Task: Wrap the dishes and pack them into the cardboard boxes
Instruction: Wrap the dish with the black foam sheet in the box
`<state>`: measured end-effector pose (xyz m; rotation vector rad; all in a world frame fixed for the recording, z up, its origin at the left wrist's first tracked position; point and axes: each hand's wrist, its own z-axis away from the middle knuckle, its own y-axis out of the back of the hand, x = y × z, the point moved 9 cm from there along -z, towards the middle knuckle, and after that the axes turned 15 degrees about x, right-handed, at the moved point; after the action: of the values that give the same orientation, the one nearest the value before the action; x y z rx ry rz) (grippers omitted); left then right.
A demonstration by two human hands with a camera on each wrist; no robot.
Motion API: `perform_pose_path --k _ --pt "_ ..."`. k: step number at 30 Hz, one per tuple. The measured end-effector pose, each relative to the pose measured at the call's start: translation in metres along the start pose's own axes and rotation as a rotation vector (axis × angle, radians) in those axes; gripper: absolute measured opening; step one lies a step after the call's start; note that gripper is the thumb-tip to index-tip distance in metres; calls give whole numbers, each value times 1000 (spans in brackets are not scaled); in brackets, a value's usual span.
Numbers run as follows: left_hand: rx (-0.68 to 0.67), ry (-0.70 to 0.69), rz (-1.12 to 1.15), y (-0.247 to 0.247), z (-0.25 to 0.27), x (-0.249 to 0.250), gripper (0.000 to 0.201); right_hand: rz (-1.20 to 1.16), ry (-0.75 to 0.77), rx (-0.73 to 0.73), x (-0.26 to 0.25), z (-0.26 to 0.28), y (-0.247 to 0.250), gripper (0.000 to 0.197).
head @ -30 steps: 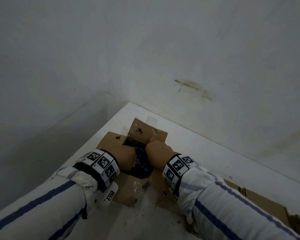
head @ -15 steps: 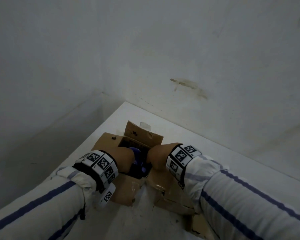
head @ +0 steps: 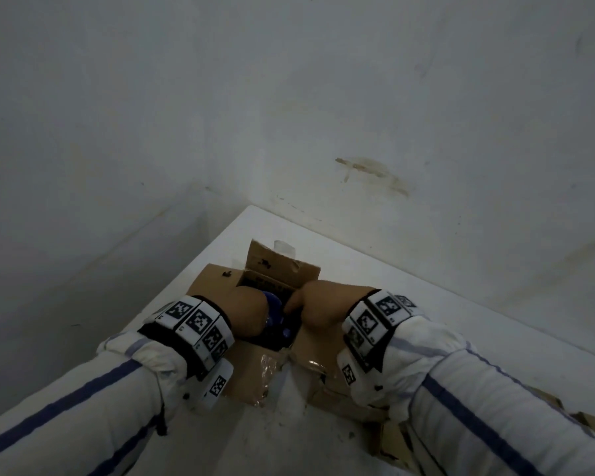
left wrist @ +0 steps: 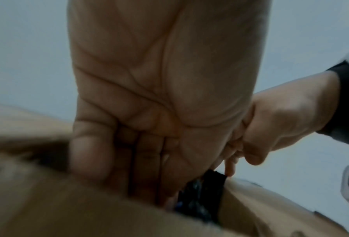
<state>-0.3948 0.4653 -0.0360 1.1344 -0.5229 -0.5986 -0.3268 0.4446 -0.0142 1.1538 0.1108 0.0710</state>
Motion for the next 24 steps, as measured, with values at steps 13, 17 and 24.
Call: perform_pose_path --k 13,17,24 --pt "345 -154 275 65 -45 159 26 -539 -392 590 143 115 -8 33" --pt "325 -235 388 50 -65 264 25 -609 -569 686 222 192 -40 32" --pt "231 -386 476 18 -82 471 22 -704 -949 828 363 353 -116 29"
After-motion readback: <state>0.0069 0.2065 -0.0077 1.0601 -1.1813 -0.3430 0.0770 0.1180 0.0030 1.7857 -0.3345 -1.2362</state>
